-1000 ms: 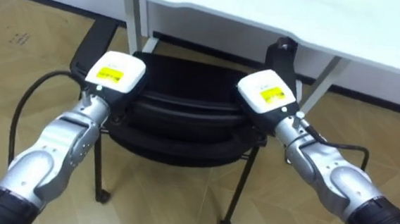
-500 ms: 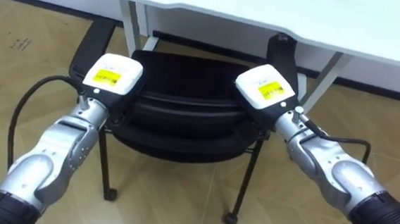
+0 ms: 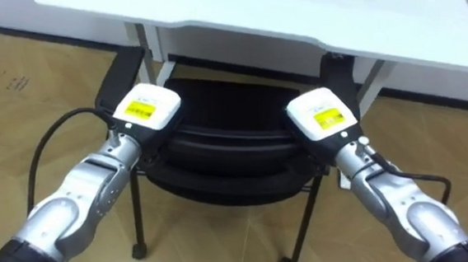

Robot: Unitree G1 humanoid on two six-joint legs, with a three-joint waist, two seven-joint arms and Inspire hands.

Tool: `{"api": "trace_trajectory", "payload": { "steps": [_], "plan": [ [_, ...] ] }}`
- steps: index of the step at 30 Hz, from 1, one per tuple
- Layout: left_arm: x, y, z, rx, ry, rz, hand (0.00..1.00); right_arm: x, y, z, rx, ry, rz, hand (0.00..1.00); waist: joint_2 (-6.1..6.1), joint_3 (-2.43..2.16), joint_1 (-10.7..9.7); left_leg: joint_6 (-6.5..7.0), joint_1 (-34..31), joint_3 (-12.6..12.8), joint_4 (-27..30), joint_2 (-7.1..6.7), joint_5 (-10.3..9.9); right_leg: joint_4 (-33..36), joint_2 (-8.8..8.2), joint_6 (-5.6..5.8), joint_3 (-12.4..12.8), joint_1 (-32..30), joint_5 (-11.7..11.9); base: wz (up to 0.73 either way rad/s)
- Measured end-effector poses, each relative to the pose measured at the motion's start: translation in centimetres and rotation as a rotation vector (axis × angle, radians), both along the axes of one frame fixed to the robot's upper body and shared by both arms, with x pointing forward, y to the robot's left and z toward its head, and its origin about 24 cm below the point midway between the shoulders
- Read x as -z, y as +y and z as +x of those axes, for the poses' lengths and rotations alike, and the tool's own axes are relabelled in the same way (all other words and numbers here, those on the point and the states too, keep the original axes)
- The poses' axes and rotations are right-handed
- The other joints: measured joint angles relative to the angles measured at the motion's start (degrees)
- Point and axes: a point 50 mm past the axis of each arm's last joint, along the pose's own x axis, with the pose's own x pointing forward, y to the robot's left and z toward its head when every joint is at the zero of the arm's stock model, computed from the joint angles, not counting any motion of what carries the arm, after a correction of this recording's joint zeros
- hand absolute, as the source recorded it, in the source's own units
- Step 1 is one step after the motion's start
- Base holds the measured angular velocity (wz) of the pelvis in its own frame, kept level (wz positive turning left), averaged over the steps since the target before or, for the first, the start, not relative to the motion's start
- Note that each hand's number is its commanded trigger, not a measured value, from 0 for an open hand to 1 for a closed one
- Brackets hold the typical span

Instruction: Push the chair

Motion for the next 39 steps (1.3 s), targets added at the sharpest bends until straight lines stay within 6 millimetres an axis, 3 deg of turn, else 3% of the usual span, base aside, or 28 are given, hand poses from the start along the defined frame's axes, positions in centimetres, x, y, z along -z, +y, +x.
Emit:
{"api": "trace_trajectory", "payload": {
  "steps": [2,4,5,7,9,13,17,18,19,21,27,28,30,32,36,39],
  "plan": [
    [0.1,-0.1,-0.2,0.009,0.019,0.007,1.0,0.3,-0.1,-0.3,-0.003,0.012,0.005,1.0,-0.02,0.17,-0.5,0.79,-3.1,0.2,6.1,0.5,0.4,-0.6,0.18,-0.01,0.9,1.6,0.2,-0.16],
    [0.1,-0.7,-0.3,0.025,0.025,-0.015,1.0,0.3,-0.9,-0.6,-0.006,0.011,0.012,1.0,0.32,-0.11,-0.8,0.8,-4.6,-0.5,-2.0,-2.02,1.4,-0.1,-0.29,0.74,1.5,1.3,0.0,-0.18],
    [0.0,-0.9,-0.4,0.038,0.025,-0.017,1.0,0.3,-1.3,-0.8,-0.005,0.011,0.015,1.0,0.47,-0.25,-0.1,3.15,-5.3,-1.4,-5.5,-3.15,6.7,0.8,-0.45,1.43,3.2,0.6,-0.6,-0.51],
    [-0.2,-0.7,-0.3,0.045,0.031,-0.004,1.0,0.4,-1.4,-1.0,-0.005,0.009,0.016,1.0,-0.74,-0.43,-0.4,4.17,-3.8,0.1,-6.5,-3.97,6.8,1.3,-1.41,2.39,5.0,-0.1,-0.9,-0.39],
    [-0.4,-0.4,-0.2,0.046,0.018,0.009,1.0,0.2,-1.1,-1.2,-0.02,0.003,0.015,1.0,-1.57,-0.2,-0.7,5.27,-3.1,1.8,-6.8,-4.5,6.1,1.4,-1.8,3.31,6.6,-0.6,-0.6,-0.25],
    [-1.1,0.0,-0.1,0.06,-0.007,0.012,1.0,-0.2,-0.9,-1.1,-0.023,0.005,0.018,1.0,-3.0,-0.17,-1.0,6.18,-3.4,3.9,-6.5,-4.68,5.2,1.3,-2.29,4.22,8.7,-1.7,-0.2,-0.28],
    [-2.1,0.7,0.2,0.069,-0.046,0.027,1.0,-0.3,-0.6,-1.1,-0.033,-0.003,0.041,1.0,-5.26,-0.28,-1.0,6.97,-4.2,5.8,-6.0,-4.67,3.8,1.9,-2.81,4.89,9.8,-2.6,-0.1,-0.14],
    [-2.5,0.9,0.3,0.074,-0.055,0.038,1.0,-0.3,-0.3,-1.0,-0.033,-0.004,0.053,0.78,-5.92,-0.22,-1.2,7.03,-4.7,5.8,-5.2,-4.6,3.3,2.8,-2.92,5.05,9.8,-2.8,-0.4,0.0],
    [-2.6,0.9,0.4,0.076,-0.057,0.042,1.0,-0.3,-0.3,-1.0,-0.032,-0.004,0.056,0.0,-6.19,-0.2,-1.2,7.1,-4.9,5.8,-4.5,-4.52,2.9,3.9,-3.06,5.04,9.8,-3.1,-0.6,0.04],
    [-2.9,1.0,0.6,0.079,-0.063,0.045,1.0,-0.3,-0.2,-1.0,-0.028,-0.002,0.065,0.0,-6.67,-0.03,-1.9,7.07,-5.8,4.8,-1.9,-4.39,1.4,6.9,-3.37,4.96,9.8,-4.0,-0.8,0.1],
    [-3.5,1.1,1.2,0.087,-0.083,0.045,1.0,-0.9,0.2,-0.2,0.005,0.007,0.103,0.0,-7.49,0.17,-2.1,7.13,-7.0,4.0,-1.6,-4.33,2.1,5.5,-2.7,4.53,9.9,-5.3,-0.4,-0.02],
    [-3.5,1.0,1.3,0.09,-0.086,0.043,0.0,-1.0,0.3,-0.2,0.005,0.006,0.109,0.0,-7.42,0.19,-2.0,7.15,-7.2,3.8,-1.7,-4.23,2.2,4.6,-2.34,4.54,10.0,-5.2,-0.2,0.12],
    [-4.0,0.5,2.1,0.108,-0.118,0.04,0.0,-1.5,0.4,0.2,0.018,0.01,0.183,0.0,-6.46,0.63,-1.9,6.59,-9.0,2.0,-2.2,-3.38,3.4,0.7,-0.04,4.28,10.0,-5.3,1.8,0.11],
    [-4.2,0.3,2.6,0.116,-0.132,0.041,0.0,-1.7,1.0,0.4,0.021,0.01,0.233,0.0,-6.24,0.74,-1.3,6.24,-9.6,0.0,-3.6,-3.7,4.7,-1.5,1.12,3.89,9.9,-5.3,3.2,0.02],
    [-4.3,-0.1,3.0,0.094,-0.149,-0.011,0.0,-2.2,1.8,0.7,0.001,-0.007,0.262,0.0,-6.28,0.64,-0.9,5.27,-9.5,-6.7,-7.4,-6.58,8.0,-4.4,2.04,3.1,8.3,-4.8,4.6,0.15],
    [-4.2,-0.9,2.9,0.12,-0.15,-0.046,0.0,-2.3,1.8,0.6,-0.013,-0.006,0.264,0.0,-6.15,0.64,-0.6,4.63,-9.0,-8.3,-8.8,-7.16,9.2,-6.5,2.72,2.71,6.6,-3.4,4.9,0.31]
  ]
}}
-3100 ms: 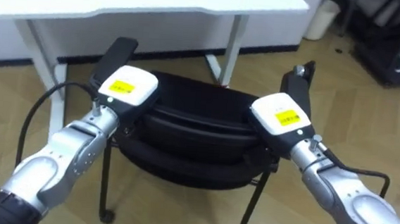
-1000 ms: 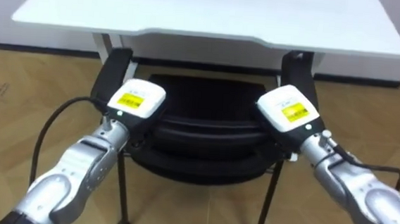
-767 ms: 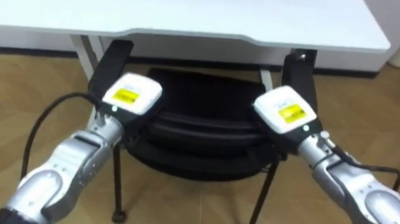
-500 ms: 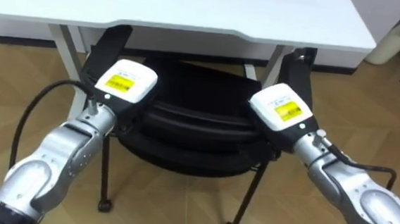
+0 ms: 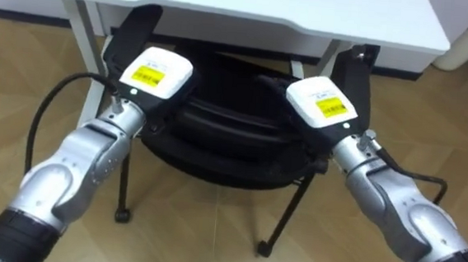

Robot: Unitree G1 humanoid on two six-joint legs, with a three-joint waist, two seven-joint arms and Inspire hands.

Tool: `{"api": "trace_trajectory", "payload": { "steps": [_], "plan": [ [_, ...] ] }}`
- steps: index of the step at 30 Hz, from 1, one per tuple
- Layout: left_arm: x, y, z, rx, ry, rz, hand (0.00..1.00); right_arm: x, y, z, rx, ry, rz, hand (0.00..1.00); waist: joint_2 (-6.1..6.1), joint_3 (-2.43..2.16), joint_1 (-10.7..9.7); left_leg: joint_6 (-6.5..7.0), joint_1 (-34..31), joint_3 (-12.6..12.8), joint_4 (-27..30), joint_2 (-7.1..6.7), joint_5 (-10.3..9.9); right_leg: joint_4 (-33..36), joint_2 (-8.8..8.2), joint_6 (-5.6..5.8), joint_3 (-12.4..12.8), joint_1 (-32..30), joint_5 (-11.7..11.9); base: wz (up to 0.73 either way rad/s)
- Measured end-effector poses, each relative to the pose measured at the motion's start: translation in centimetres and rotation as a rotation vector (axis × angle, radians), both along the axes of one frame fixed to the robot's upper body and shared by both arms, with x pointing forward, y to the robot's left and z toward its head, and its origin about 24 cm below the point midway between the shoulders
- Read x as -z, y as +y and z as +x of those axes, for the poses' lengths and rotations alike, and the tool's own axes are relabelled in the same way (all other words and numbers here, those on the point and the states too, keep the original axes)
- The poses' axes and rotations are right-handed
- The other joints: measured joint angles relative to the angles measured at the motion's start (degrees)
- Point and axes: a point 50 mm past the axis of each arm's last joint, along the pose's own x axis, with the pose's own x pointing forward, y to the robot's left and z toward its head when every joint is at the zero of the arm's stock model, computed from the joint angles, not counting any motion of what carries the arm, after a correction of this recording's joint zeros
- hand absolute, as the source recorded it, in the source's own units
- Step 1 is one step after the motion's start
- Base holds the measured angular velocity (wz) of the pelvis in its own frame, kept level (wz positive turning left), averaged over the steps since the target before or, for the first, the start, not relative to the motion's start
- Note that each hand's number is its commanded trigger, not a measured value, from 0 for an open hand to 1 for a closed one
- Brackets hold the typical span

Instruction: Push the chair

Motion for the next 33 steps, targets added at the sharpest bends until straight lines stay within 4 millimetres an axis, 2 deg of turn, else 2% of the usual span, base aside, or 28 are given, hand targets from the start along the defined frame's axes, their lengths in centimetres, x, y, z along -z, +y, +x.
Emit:
{"api": "trace_trajectory", "payload": {
  "steps": [4,6,8,10,11,12,13,15,16,17,18,19,21,25,28,30,32,33],
  "plan": [
    [-0.4,-0.7,-0.1,0.06,-0.023,-0.029,0.0,-1.0,0.0,0.2,-0.048,-0.033,-0.009,0.0,0.25,-0.11,0.0,-0.32,0.4,-1.5,-0.1,-0.17,0.6,-1.1,0.6,-0.62,-1.2,1.3,0.1,0.23],
    [-2.6,-0.5,0.2,0.108,-0.11,-0.013,0.0,-3.3,-0.5,0.1,-0.125,-0.118,-0.06,0.0,0.83,-0.13,0.7,-0.65,1.5,-1.7,-0.8,-0.2,0.9,-2.4,0.96,-0.94,-1.6,3.2,0.3,0.08],
    [-3.1,0.4,0.0,0.138,-0.124,0.044,0.0,-5.5,-0.7,0.1,-0.201,-0.189,-0.104,0.0,1.3,-0.09,0.6,-0.8,3.5,-1.7,-2.4,-0.37,1.2,-4.2,1.03,-0.95,-1.9,5.2,0.7,0.07],
    [-4.3,1.1,-0.3,0.172,-0.166,0.095,0.0,-8.0,-1.6,-0.2,-0.238,-0.279,-0.134,0.0,1.51,-0.11,1.6,-1.04,4.2,-1.8,-3.1,-0.33,1.4,-5.4,1.31,-1.13,-2.0,5.8,0.9,0.06],
    [-6.0,1.5,-0.5,0.219,-0.223,0.15,0.0,-10.5,-2.5,0.1,-0.218,-0.371,-0.12,0.0,1.67,-0.12,1.9,-1.21,4.3,-2.2,-3.4,-0.32,1.5,-6.3,1.64,-1.3,-2.5,6.7,1.3,0.21],
    [-8.9,1.4,-0.1,0.267,-0.324,0.192,0.0,-13.4,-4.1,0.6,-0.168,-0.48,-0.106,0.0,2.1,-0.02,2.6,-1.31,4.7,-2.8,-3.5,-0.37,1.5,-7.7,2.14,-1.38,-3.2,7.7,1.8,0.22],
    [-10.8,1.5,0.3,0.272,-0.399,0.19,0.0,-15.0,-4.8,0.8,-0.139,-0.539,-0.098,0.0,2.29,-0.07,3.3,-1.35,5.1,-3.0,-3.7,-0.4,1.6,-8.6,2.32,-1.38,-3.3,8.4,2.2,0.18],
    [-19.1,3.8,0.3,0.2,-0.741,0.023,0.0,-21.2,-6.4,0.5,-0.081,-0.8,-0.047,0.0,3.04,-0.24,3.4,-1.43,7.8,-3.2,-6.3,-1.18,2.2,-11.0,1.89,-1.13,-3.5,10.8,2.6,0.06],
    [-20.9,4.5,0.0,0.18,-0.821,-0.022,0.0,-22.5,-6.8,0.1,-0.078,-0.855,-0.036,0.0,3.18,-0.33,3.3,-1.37,8.4,-3.1,-7.0,-1.42,2.3,-11.2,1.67,-0.97,-3.6,11.2,2.5,0.04],
    [-24.1,6.0,-1.1,0.143,-0.981,-0.096,0.0,-24.8,-7.5,-0.9,-0.065,-0.966,-0.022,0.0,3.4,-0.52,3.2,-1.34,9.6,-2.7,-8.0,-1.81,2.3,-11.3,1.21,-0.69,-3.4,12.0,2.3,-0.04],
    [-26.4,7.6,-2.3,0.107,-1.103,-0.149,0.0,-26.4,-8.1,-1.8,-0.057,-1.047,-0.008,0.0,3.64,-0.8,3.2,-1.19,10.8,-2.2,-8.9,-2.16,2.2,-12.0,0.86,-0.48,-3.2,13.1,2.3,-0.1],
    [-27.3,8.4,-2.9,0.092,-1.151,-0.171,0.0,-27.0,-8.3,-2.2,-0.054,-1.079,-0.006,0.0,3.76,-0.93,3.1,-1.12,11.4,-2.0,-9.2,-2.25,2.1,-12.1,0.68,-0.34,-3.0,13.5,2.2,-0.14],
    [-30.5,10.9,-5.4,0.042,-1.301,-0.171,0.0,-29.6,-9.5,-3.9,-0.033,-1.187,-0.027,0.0,4.16,-1.24,2.2,-1.11,11.9,-1.6,-10.0,-2.43,2.0,-12.1,0.38,-0.15,-2.8,13.6,2.1,-0.05],
    [-32.8,12.2,-8.0,0.018,-1.449,-0.155,0.0,-32.2,-10.9,-5.7,0.022,-1.294,-0.034,0.0,4.31,-1.38,1.5,-1.29,12.2,-1.5,-9.9,-2.29,1.5,-12.0,0.43,-0.14,-2.9,14.0,2.1,0.01],
    [-34.0,12.5,-9.6,0.029,-1.547,-0.136,0.0,-34.9,-10.9,-7.3,0.018,-1.406,-0.034,0.0,4.76,-1.79,0.8,-1.22,11.3,-1.4,-9.6,-2.23,1.4,-12.0,0.44,-0.14,-3.3,13.2,2.1,0.0],
    [-35.4,12.8,-11.4,0.024,-1.625,-0.078,0.0,-36.8,-11.7,-9.2,0.045,-1.505,-0.086,0.0,4.83,-1.89,0.4,-1.08,10.3,-1.2,-8.7,-2.19,1.1,-12.0,0.46,-0.13,-2.9,12.6,2.1,-0.02],
    [-36.1,13.3,-12.5,-0.003,-1.682,-0.064,0.0,-37.7,-12.4,-10.2,0.084,-1.543,-0.102,0.0,4.92,-1.95,-0.1,-0.88,10.3,-0.9,-7.8,-2.17,0.5,-12.1,0.43,-0.1,-2.8,12.9,2.1,-0.08],
    [-36.5,13.5,-13.3,-0.021,-1.711,-0.072,0.0,-38.1,-12.9,-10.8,0.101,-1.557,-0.074,0.0,4.88,-2.3,-0.2,-0.74,10.3,-0.8,-7.6,-2.24,0.3,-12.1,0.3,0.03,-2.8,13.0,2.0,-0.05]
  ]
}}
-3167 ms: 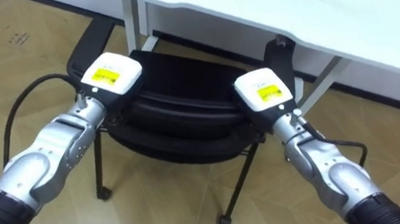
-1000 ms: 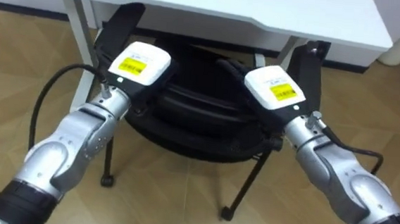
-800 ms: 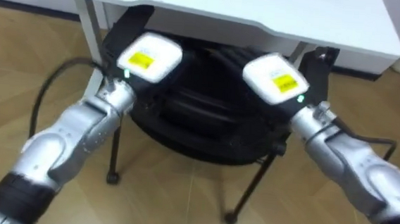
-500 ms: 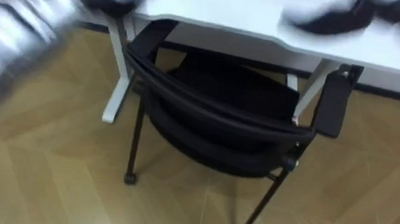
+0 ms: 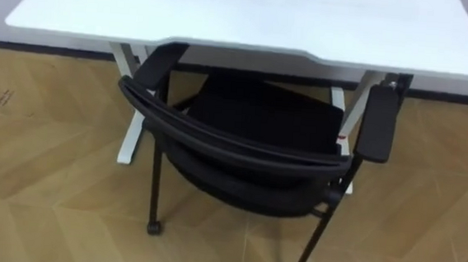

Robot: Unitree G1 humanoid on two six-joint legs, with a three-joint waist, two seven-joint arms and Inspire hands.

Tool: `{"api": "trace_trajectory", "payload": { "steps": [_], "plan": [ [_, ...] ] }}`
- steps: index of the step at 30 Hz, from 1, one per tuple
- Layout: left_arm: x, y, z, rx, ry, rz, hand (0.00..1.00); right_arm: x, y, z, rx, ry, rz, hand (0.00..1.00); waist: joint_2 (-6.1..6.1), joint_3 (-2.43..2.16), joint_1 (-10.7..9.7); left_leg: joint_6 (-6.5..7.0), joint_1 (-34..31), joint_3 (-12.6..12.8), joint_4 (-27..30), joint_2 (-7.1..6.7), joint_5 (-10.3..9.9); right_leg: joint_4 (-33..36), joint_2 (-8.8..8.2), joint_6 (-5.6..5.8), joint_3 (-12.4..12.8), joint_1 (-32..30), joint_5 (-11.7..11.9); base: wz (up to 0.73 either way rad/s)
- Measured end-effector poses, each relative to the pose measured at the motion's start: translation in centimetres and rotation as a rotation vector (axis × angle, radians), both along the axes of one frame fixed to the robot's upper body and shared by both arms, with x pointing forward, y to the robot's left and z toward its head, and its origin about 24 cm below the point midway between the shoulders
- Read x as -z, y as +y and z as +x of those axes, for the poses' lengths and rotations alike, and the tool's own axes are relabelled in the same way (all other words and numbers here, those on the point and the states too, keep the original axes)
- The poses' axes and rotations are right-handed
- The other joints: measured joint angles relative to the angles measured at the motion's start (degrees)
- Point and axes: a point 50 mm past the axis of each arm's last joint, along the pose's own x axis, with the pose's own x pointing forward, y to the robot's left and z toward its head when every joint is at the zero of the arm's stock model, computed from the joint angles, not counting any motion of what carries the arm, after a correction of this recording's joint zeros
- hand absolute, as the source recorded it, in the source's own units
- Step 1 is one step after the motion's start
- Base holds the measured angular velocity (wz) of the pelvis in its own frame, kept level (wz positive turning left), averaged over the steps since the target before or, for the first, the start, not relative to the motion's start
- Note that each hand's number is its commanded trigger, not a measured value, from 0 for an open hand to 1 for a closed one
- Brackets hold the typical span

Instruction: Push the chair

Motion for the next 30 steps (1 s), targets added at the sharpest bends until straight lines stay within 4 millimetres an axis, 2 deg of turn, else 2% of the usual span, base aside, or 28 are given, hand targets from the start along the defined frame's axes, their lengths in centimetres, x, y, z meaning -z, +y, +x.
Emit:
{"api": "trace_trajectory", "payload": {
  "steps": [4,8,9,11,12,13,14,15,16,17,18,19,21,22,24,25,27,28,29,30],
  "plan": [
    [-0.4,0.8,-2.1,-0.017,-0.074,-0.031,0.0,-0.8,-2.2,-1.7,0.017,-0.065,0.102,0.0,0.03,-0.26,-0.7,0.19,0.3,0.7,0.3,0.09,-0.1,0.1,-0.08,0.14,1.0,0.0,0.1,-0.1],
    [0.8,3.8,-3.1,-0.052,-0.082,-0.143,0.0,0.1,-6.3,-2.6,0.059,-0.073,0.278,0.0,0.46,-0.56,-2.7,0.46,0.7,1.0,1.6,0.16,-0.7,0.2,-0.16,0.7,1.3,0.8,-0.4,-0.02],
    [1.6,5.2,-3.2,-0.055,-0.059,-0.214,0.0,0.5,-7.7,-2.9,0.079,-0.078,0.349,0.0,0.64,-0.64,-3.0,0.56,1.0,1.3,1.7,0.14,-0.9,0.4,-0.33,0.85,1.7,0.9,-0.6,-0.13],
    [4.5,7.7,-3.1,-0.041,0.004,-0.367,0.0,2.0,-9.7,-3.2,0.068,-0.069,0.473,0.0,0.89,-0.55,-3.2,0.71,2.0,1.9,1.5,0.09,-1.2,0.6,-0.59,1.09,2.6,1.3,-0.7,-0.21],
    [7.0,9.4,-2.8,-0.039,0.06,-0.486,0.0,3.9,-11.3,-3.2,0.046,-0.051,0.589,0.0,1.06,-0.54,-3.3,0.73,2.6,2.2,1.4,0.08,-1.2,1.3,-0.81,1.25,3.2,1.3,-1.0,-0.18],
    [8.5,10.2,-2.6,-0.041,0.097,-0.549,0.0,5.1,-12.2,-3.3,0.039,-0.039,0.656,0.0,1.09,-0.61,-3.6,0.72,2.8,2.3,1.3,0.09,-1.2,1.3,-0.82,1.25,3.4,1.4,-1.0,-0.13],
    [12.0,11.7,-2.7,-0.037,0.171,-0.691,0.0,8.1,-13.9,-3.6,0.023,-0.006,0.802,0.0,1.05,-0.57,-4.5,0.71,2.8,2.2,1.2,0.11,-1.2,1.3,-0.78,1.27,3.3,1.4,-1.0,0.0],
    [15.8,12.7,-2.8,-0.017,0.232,-0.848,0.0,12.0,-15.1,-4.0,0.008,0.029,0.96,0.0,0.99,-0.52,-4.9,0.7,2.8,2.3,1.1,0.13,-1.2,1.4,-0.76,1.27,3.3,1.3,-1.0,0.0],
    [18.0,13.1,-2.8,-0.005,0.262,-0.933,0.0,14.2,-15.6,-4.4,0.016,0.048,1.04,0.0,0.92,-0.54,-5.5,0.7,2.8,2.4,1.0,0.2,-1.2,1.4,-0.74,1.26,3.4,1.2,-1.0,-0.04],
    [22.2,13.4,-3.2,0.015,0.324,-1.094,0.0,18.9,-16.4,-5.4,0.035,0.095,1.207,0.0,1.14,-0.58,-5.8,0.65,2.8,2.5,1.0,0.21,-1.3,1.5,-0.73,1.22,3.6,1.1,-1.0,-0.11],
    [26.4,13.2,-3.9,0.04,0.373,-1.263,0.0,23.7,-16.7,-6.8,0.059,0.133,1.388,0.0,1.08,-0.31,-5.5,0.62,2.7,2.7,1.0,0.23,-1.3,1.8,-0.79,1.04,4.1,0.7,-1.0,-0.15],
    [28.4,12.9,-4.3,0.052,0.393,-1.345,0.0,25.9,-16.7,-7.6,0.075,0.144,1.48,0.0,0.82,-0.03,-5.5,0.58,2.6,3.1,0.9,0.3,-1.4,2.4,-0.92,0.95,4.5,0.2,-1.2,-0.17],
    [35.4,11.0,-5.3,0.062,0.483,-1.607,0.0,33.5,-15.2,-10.2,0.113,0.177,1.795,0.0,1.13,0.16,-5.5,0.58,2.6,3.6,0.9,0.35,-1.7,2.2,-1.02,0.93,5.0,0.0,-1.3,-0.14],
    [36.9,10.5,-5.6,0.055,0.523,-1.659,0.0,35.2,-14.5,-10.6,0.123,0.202,1.857,0.0,1.08,0.18,-5.5,0.54,2.8,3.8,0.8,0.38,-1.8,2.1,-1.02,0.92,5.1,0.1,-1.3,-0.13],
    [42.9,8.2,-6.6,0.0,0.737,-1.832,0.0,42.3,-11.7,-12.3,0.181,0.357,2.123,0.0,1.04,0.26,-5.6,0.48,3.7,4.3,0.3,0.45,-2.0,2.0,-1.07,0.8,5.7,0.9,-1.2,-0.13],
    [44.4,7.6,-6.9,-0.017,0.787,-1.878,0.0,43.9,-10.9,-12.7,0.201,0.394,2.188,0.0,1.02,0.29,-5.4,0.47,4.2,4.6,-0.1,0.47,-2.0,2.0,-1.13,0.81,6.0,1.1,-1.2,-0.19],
    [49.8,5.0,-9.0,-0.103,0.997,-2.049,0.0,49.5,-8.3,-15.1,0.328,0.552,2.398,0.0,1.29,0.54,-5.1,0.31,5.3,5.0,-0.1,0.68,-2.9,2.0,-1.19,0.8,6.2,2.1,-1.2,-0.16],
    [51.0,4.3,-9.5,-0.12,1.056,-2.086,0.0,50.7,-7.7,-15.9,0.371,0.594,2.443,0.0,1.53,0.44,-5.1,0.29,5.4,5.1,-0.1,0.76,-3.2,2.1,-1.17,0.8,6.4,2.2,-1.2,-0.14],
    [52.9,2.8,-10.7,-0.151,1.153,-2.16,0.0,52.5,-6.6,-17.0,0.437,0.671,2.515,0.0,1.96,0.31,-4.9,-0.01,5.7,5.4,-0.2,0.89,-3.5,2.0,-1.16,0.81,7.2,2.2,-1.2,-0.15],
    [54.6,1.4,-11.8,-0.186,1.263,-2.211,0.0,54.0,-5.5,-17.9,0.491,0.745,2.576,0.0,2.3,0.38,-4.7,-0.01,5.8,5.5,-0.3,0.91,-3.5,2.0,-1.15,0.81,7.4,2.1,-1.2,-0.13]
  ]
}}
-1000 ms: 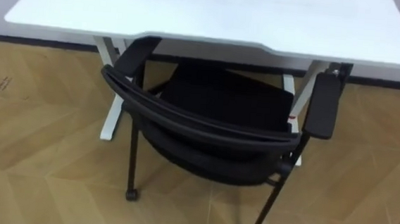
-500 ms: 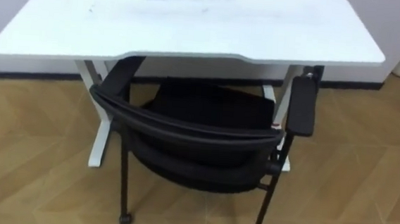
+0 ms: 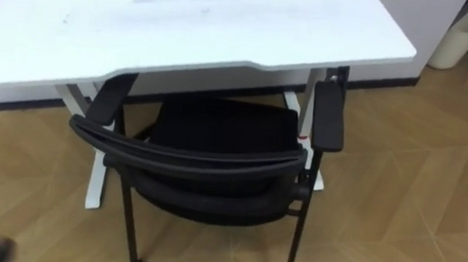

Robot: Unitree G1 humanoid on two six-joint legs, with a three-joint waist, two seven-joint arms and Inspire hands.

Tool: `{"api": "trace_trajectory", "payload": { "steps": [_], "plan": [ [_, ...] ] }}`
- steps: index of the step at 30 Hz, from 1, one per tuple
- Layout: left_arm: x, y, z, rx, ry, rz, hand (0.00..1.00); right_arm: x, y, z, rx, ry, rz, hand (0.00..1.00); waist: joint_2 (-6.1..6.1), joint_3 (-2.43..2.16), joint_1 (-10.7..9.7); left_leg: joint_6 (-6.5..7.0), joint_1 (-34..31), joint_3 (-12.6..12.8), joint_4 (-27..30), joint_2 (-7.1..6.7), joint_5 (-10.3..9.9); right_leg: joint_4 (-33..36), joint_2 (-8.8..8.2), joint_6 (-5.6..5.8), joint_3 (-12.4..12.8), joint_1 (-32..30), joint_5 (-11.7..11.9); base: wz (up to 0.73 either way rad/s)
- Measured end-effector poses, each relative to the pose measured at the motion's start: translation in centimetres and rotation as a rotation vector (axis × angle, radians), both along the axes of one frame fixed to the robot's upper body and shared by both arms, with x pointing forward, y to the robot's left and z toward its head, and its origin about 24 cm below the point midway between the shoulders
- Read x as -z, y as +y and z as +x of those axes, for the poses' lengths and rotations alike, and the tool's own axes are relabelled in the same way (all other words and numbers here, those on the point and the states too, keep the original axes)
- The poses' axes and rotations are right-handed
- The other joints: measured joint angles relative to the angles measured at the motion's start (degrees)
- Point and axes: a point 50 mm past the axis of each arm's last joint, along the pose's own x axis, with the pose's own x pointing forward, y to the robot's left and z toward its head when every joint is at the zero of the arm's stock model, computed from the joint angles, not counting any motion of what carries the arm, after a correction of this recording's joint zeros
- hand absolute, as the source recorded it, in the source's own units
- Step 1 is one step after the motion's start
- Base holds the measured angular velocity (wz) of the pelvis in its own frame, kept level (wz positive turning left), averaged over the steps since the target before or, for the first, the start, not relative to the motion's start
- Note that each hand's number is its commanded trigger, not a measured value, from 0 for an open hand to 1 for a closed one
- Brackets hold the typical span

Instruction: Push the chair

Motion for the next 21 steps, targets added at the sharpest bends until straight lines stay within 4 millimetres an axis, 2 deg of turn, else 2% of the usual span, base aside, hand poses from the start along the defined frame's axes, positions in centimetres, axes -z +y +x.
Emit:
{"api": "trace_trajectory", "payload": {
  "steps": [3,6,8,11,14,17,21],
  "plan": [
    [2.5,-2.5,-2.6,0.074,0.151,-0.15,0.0,2.6,2.7,-1.6,-0.045,0.091,0.171,0.0,-0.14,-0.05,-1.0,-0.14,-0.3,0.2,0.2,0.02,0.1,-0.9,0.07,-0.2,-0.1,-0.1,-0.3,-0.01],
    [3.9,-3.8,-4.0,0.112,0.251,-0.258,0.0,3.9,4.5,-1.8,-0.076,0.139,0.294,0.0,-0.75,-0.05,-1.4,0.03,-0.3,0.4,0.4,-0.03,0.2,-0.9,-0.03,-0.07,0.0,-0.2,-0.4,0.01],
    [4.1,-4.3,-3.7,0.136,0.259,-0.29,0.0,4.6,5.8,-1.5,-0.111,0.146,0.358,0.0,-1.49,0.02,-1.4,0.14,-0.3,0.6,0.4,-0.04,0.3,-0.9,-0.05,-0.07,0.0,-0.2,-0.4,0.0],
    [4.6,-5.5,-2.7,0.187,0.254,-0.341,0.0,5.2,7.3,0.2,-0.192,0.13,0.439,0.0,-2.2,0.11,-1.4,0.17,-0.2,0.7,0.4,-0.16,0.3,-0.9,-0.13,-0.05,0.1,-0.1,-0.4,-0.01],
    [4.8,-6.6,-1.0,0.252,0.253,-0.374,0.0,5.4,8.1,2.3,-0.267,0.109,0.485,0.0,-2.4,0.21,-1.4,0.17,-0.2,0.7,0.4,-0.14,0.2,-1.0,-0.1,-0.06,0.2,-0.1,-0.4,0.0],
    [4.9,-6.9,-0.4,0.275,0.243,-0.398,0.0,5.3,8.3,4.0,-0.305,0.059,0.507,0.0,-2.29,0.2,-1.4,0.22,-0.3,0.9,0.4,-0.14,0.2,-1.2,-0.15,-0.03,0.1,-0.1,-0.4,0.0],
    [4.9,-7.0,-0.4,0.295,0.243,-0.437,0.0,5.4,8.8,4.5,-0.341,0.058,0.559,0.0,-2.44,0.07,-1.5,0.31,-0.6,1.2,0.5,-0.19,-0.1,-1.6,-0.2,-0.01,0.0,0.0,-0.4,0.0]
  ]
}}
